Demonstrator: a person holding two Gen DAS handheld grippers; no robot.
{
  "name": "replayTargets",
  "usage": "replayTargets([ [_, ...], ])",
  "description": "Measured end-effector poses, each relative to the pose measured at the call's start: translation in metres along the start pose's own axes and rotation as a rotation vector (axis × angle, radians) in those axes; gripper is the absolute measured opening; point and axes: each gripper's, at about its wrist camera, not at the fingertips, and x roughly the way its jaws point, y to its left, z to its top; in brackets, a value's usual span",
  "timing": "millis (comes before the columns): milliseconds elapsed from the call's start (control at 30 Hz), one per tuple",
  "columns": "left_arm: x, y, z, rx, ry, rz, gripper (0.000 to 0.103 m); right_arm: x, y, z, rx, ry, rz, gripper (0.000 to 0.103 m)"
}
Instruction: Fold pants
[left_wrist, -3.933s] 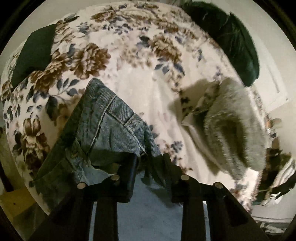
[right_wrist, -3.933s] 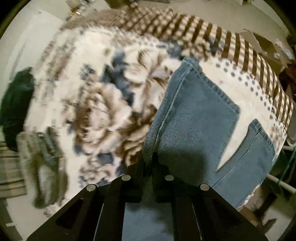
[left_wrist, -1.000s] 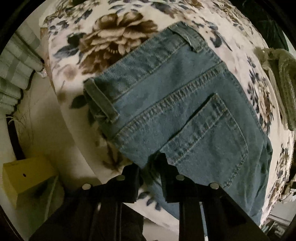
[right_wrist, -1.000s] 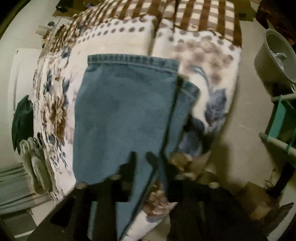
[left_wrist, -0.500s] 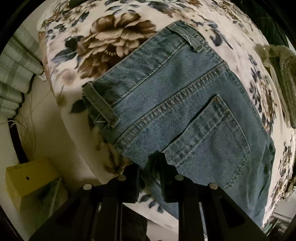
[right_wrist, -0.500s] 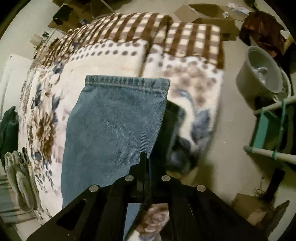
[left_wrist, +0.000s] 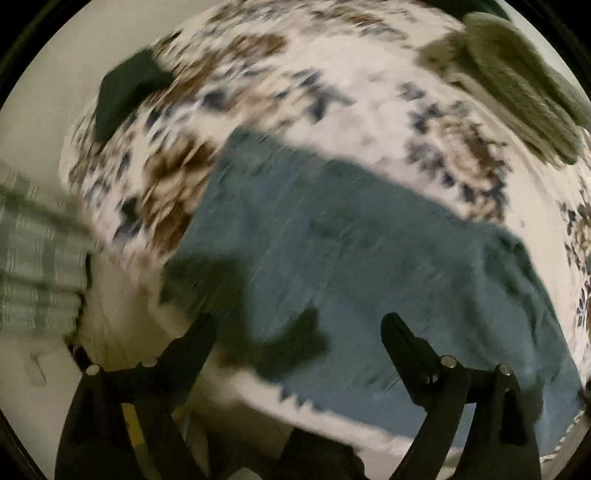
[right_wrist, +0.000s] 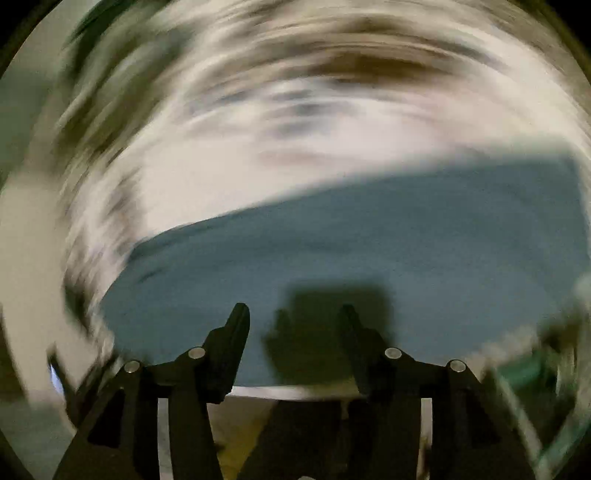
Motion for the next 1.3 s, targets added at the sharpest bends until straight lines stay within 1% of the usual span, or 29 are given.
replayTargets([
  [33,0.001,-0.009,0.006,0.009,-0.008,-0.013,0.091,0.013,0.035,0.011,-0.104,0.003,0.014,0.054],
  [67,0.007,-0.023,0.015,0.026,-0.012,-0.031,0.091,0.030,0.076,0.024,-0.239,-0.003,-0.001,0.055],
  [100,0.011,-0.031,0.019,0.038,-0.007,-0.029,0.091,0.045,0.104,0.031,-0.344,-0.001,-0.019,0.056],
  [167,0.027,-0.050,0.031,0.068,0.022,-0.042,0.091,0.080,0.154,0.039,-0.550,0.034,-0.091,0.056],
  [233,0.042,-0.059,0.038,0.083,0.057,-0.036,0.091,0.117,0.181,0.035,-0.730,0.116,-0.182,0.056],
  [267,0.050,-0.062,0.042,0.092,0.076,-0.035,0.091,0.133,0.194,0.036,-0.787,0.147,-0.209,0.055],
  [300,0.055,-0.061,0.045,0.096,0.093,-0.027,0.091,0.145,0.196,0.034,-0.825,0.170,-0.240,0.051],
  [333,0.059,-0.060,0.047,0.092,0.109,-0.031,0.091,0.154,0.194,0.036,-0.839,0.172,-0.273,0.023],
  [367,0.060,-0.057,0.049,0.082,0.119,-0.037,0.091,0.159,0.189,0.041,-0.816,0.152,-0.314,0.006],
  [400,0.058,-0.053,0.050,0.067,0.123,-0.033,0.091,0.158,0.178,0.054,-0.730,0.132,-0.321,0.006],
  [433,0.055,-0.050,0.051,0.059,0.122,-0.025,0.091,0.152,0.160,0.071,-0.584,0.125,-0.262,0.006],
  [467,0.050,-0.049,0.050,0.058,0.121,-0.024,0.091,0.147,0.147,0.081,-0.485,0.120,-0.227,0.005],
  [533,0.040,-0.053,0.049,0.065,0.112,-0.031,0.091,0.138,0.132,0.086,-0.393,0.110,-0.184,0.005],
  [600,0.031,-0.070,0.047,0.097,0.115,-0.073,0.091,0.131,0.117,0.087,-0.303,0.133,-0.138,0.005],
  [700,0.033,-0.112,0.042,0.189,0.112,-0.108,0.091,0.107,0.088,0.090,-0.164,0.116,-0.061,0.009],
  [733,0.038,-0.127,0.040,0.227,0.102,-0.097,0.091,0.096,0.078,0.089,-0.128,0.097,-0.033,0.025],
  [767,0.046,-0.141,0.039,0.258,0.089,-0.077,0.091,0.081,0.064,0.086,-0.078,0.064,-0.011,0.047],
  [800,0.057,-0.156,0.039,0.292,0.068,-0.032,0.091,0.069,0.052,0.085,-0.033,0.045,0.003,0.054],
  [833,0.062,-0.161,0.040,0.303,0.060,-0.022,0.093,0.055,0.029,0.079,0.036,0.023,0.029,0.061],
  [900,0.068,-0.168,0.046,0.288,0.059,-0.020,0.093,0.039,-0.005,0.068,0.145,0.006,0.057,0.065],
  [933,0.067,-0.170,0.049,0.285,0.068,-0.011,0.093,0.031,-0.028,0.059,0.205,-0.006,0.062,0.071],
  [967,0.063,-0.171,0.052,0.284,0.068,-0.008,0.093,0.020,-0.053,0.048,0.268,-0.033,0.067,0.077],
  [1033,0.045,-0.178,0.051,0.278,0.052,-0.025,0.093,-0.008,-0.110,0.018,0.382,-0.118,0.090,0.083],
  [1067,0.031,-0.181,0.044,0.280,0.041,-0.041,0.093,-0.017,-0.127,0.005,0.421,-0.161,0.096,0.086],
  [1133,0.009,-0.189,0.030,0.293,0.027,-0.067,0.093,-0.047,-0.187,-0.028,0.515,-0.258,0.089,0.087],
  [1167,0.000,-0.196,0.018,0.300,0.027,-0.086,0.093,-0.049,-0.201,-0.041,0.550,-0.278,0.074,0.087],
  [1200,-0.011,-0.204,0.003,0.307,0.036,-0.116,0.093,-0.061,-0.229,-0.057,0.597,-0.307,0.070,0.087],
  [1267,-0.022,-0.221,-0.019,0.318,0.085,-0.171,0.093,-0.078,-0.275,-0.085,0.667,-0.355,0.068,0.087],
  [1300,-0.023,-0.234,-0.038,0.336,0.120,-0.198,0.093,-0.083,-0.293,-0.095,0.692,-0.378,0.065,0.087],
])
